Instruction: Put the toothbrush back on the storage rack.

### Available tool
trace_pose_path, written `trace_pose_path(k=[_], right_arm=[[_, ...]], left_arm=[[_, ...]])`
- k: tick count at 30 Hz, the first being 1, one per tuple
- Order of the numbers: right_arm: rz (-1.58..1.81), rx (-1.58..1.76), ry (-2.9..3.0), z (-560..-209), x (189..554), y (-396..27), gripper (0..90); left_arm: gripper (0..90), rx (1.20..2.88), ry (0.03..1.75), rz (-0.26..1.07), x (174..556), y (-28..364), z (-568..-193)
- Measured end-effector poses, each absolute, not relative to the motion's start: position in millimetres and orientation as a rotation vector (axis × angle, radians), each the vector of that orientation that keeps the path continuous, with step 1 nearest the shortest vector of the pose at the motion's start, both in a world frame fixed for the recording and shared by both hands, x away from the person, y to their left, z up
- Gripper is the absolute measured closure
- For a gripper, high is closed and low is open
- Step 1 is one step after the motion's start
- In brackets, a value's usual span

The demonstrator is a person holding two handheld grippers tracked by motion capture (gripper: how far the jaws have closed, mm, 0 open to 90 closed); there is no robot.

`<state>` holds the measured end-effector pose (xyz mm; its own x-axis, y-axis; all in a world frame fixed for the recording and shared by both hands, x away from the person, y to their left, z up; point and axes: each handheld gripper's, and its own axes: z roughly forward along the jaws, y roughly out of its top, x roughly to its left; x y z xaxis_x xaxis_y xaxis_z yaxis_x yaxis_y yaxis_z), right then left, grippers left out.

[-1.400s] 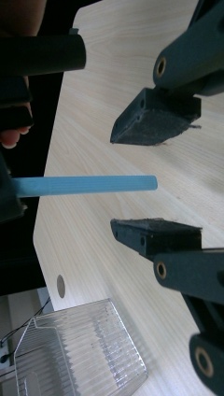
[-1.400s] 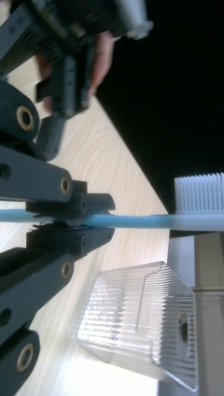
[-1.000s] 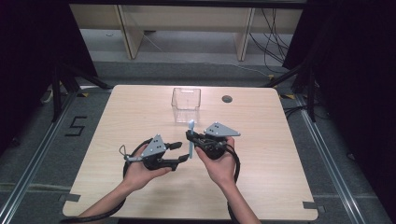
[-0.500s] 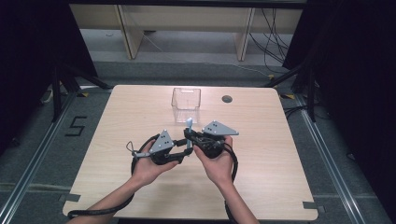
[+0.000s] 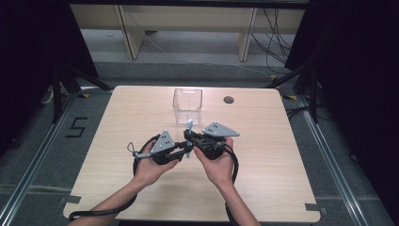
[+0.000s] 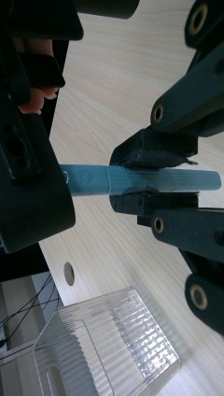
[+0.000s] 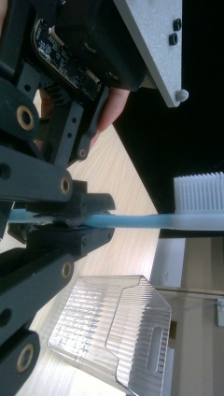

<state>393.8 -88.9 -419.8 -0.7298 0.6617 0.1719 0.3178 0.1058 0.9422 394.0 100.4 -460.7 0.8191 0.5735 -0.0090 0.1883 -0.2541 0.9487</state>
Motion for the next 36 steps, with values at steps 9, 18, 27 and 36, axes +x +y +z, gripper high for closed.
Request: trace_pose_path(k=[9, 18, 27, 36], right_arm=[[1.681, 0.99, 2.084, -420.7, 394.4, -88.3, 79.1], [1.695, 1.042, 2.019, -413.7, 389.0, -103.5, 56.6], [1.635, 1.018, 1.979, -415.6, 369.3, -140.7, 52.3], [1.474, 1.032, 1.945, -444.9, 365.1, -174.5, 53.2]], left_arm=[[78.4, 1.809, 0.62, 0.397, 393.1, 101.9, -460.7], [78.4, 1.784, 0.664, 0.416, 400.6, 110.3, -462.0], [78.4, 1.721, 0.694, 0.459, 407.8, 129.8, -459.6], [78.4, 1.679, 0.701, 0.507, 417.6, 142.3, -454.1]])
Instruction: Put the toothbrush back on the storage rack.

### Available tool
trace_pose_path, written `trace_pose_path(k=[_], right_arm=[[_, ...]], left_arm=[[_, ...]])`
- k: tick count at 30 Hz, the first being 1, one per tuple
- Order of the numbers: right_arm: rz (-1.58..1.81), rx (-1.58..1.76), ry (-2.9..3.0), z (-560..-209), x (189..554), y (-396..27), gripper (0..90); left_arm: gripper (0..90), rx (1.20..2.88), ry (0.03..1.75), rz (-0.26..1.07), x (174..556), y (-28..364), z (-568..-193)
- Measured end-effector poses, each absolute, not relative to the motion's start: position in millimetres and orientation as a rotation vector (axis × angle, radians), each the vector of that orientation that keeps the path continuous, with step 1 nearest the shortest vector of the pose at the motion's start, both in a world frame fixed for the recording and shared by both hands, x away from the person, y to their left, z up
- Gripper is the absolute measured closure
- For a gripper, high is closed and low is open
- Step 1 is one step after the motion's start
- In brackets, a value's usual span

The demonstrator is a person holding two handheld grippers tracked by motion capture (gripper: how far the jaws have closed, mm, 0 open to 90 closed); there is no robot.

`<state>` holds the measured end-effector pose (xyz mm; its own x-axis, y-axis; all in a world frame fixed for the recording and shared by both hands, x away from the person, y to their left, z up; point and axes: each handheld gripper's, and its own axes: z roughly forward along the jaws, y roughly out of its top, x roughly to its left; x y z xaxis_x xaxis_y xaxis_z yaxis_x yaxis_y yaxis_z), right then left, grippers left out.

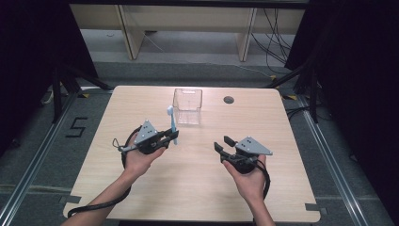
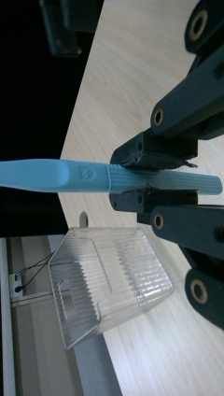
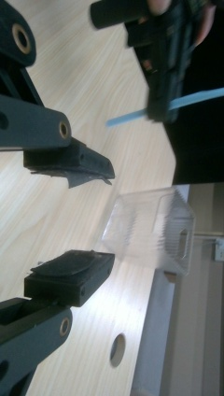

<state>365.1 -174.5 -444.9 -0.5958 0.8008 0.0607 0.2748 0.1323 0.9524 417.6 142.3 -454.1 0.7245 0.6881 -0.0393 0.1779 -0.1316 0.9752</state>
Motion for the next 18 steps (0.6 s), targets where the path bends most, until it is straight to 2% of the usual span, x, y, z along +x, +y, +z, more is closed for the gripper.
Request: trace_pose_path(k=[18], right_arm=[[1.452, 1.078, 1.912, -481.6, 361.0, -180.0, 46.4]], left_arm=[[78.4, 1.623, 0.716, 0.577, 438.6, 157.4, -439.3]])
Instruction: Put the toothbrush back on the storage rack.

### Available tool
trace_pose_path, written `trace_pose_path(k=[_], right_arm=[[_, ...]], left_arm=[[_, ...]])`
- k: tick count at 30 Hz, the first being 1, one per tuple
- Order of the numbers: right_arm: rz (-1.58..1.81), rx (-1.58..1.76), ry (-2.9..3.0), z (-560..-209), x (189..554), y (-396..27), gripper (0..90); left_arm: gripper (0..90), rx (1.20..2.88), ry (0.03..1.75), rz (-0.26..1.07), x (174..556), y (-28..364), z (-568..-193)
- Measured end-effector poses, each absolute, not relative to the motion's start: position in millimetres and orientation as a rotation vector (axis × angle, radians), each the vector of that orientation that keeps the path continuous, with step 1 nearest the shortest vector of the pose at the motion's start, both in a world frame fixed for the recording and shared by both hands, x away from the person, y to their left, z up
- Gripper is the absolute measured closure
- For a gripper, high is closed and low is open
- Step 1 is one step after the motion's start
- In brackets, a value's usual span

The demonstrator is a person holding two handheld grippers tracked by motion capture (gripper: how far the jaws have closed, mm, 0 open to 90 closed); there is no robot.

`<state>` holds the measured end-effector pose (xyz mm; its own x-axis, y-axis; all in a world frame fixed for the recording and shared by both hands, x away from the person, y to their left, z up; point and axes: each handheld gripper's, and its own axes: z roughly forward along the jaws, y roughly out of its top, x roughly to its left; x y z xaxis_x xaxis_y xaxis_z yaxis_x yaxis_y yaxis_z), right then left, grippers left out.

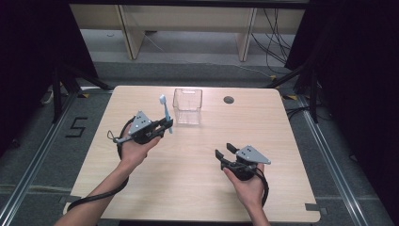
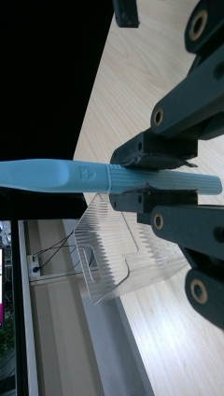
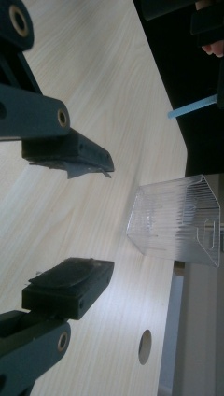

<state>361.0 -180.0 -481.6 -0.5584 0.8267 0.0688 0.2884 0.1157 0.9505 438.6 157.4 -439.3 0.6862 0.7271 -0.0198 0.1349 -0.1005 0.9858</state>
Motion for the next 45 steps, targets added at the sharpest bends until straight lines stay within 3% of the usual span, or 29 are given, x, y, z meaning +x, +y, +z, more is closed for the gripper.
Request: trace_pose_path(k=[45], right_arm=[[1.447, 1.081, 1.914, -496.3, 361.2, -178.1, 43.2]], left_arm=[[78.2, 1.561, 0.696, 0.663, 496.7, 156.3, -426.6]])
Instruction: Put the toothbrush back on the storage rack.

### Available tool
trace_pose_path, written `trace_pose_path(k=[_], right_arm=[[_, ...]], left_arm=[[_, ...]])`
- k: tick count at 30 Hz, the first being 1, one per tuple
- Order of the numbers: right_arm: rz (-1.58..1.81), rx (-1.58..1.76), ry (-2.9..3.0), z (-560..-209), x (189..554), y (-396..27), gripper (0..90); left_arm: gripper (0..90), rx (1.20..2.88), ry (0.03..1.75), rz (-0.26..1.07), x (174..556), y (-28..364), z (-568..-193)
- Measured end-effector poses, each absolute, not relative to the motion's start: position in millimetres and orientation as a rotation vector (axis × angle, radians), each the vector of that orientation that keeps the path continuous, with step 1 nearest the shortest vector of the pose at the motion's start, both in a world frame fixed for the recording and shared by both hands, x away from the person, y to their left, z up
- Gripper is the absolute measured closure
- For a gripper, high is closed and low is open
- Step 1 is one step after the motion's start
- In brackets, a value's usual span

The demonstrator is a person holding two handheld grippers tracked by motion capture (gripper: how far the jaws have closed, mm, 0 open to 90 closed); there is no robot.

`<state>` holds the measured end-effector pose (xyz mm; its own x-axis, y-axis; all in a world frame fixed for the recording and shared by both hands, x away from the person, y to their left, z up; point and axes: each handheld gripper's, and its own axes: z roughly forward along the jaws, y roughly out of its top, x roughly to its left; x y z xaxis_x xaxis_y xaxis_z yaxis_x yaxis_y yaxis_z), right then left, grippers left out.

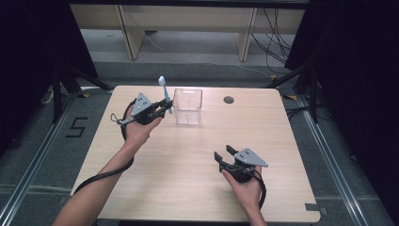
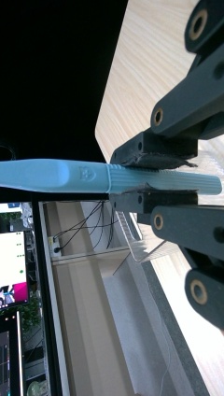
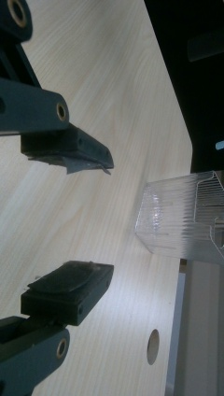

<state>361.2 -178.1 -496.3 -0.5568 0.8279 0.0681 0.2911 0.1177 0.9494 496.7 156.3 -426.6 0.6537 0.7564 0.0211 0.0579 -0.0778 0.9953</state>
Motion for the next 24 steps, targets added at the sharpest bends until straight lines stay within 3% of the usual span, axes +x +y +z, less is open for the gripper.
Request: trace_pose_path(k=[24], right_arm=[[1.466, 1.107, 1.91, -495.5, 361.4, -178.4, 42.9]], left_arm=[[78.2, 1.548, 0.697, 0.652, 525.4, 148.7, -432.6]])
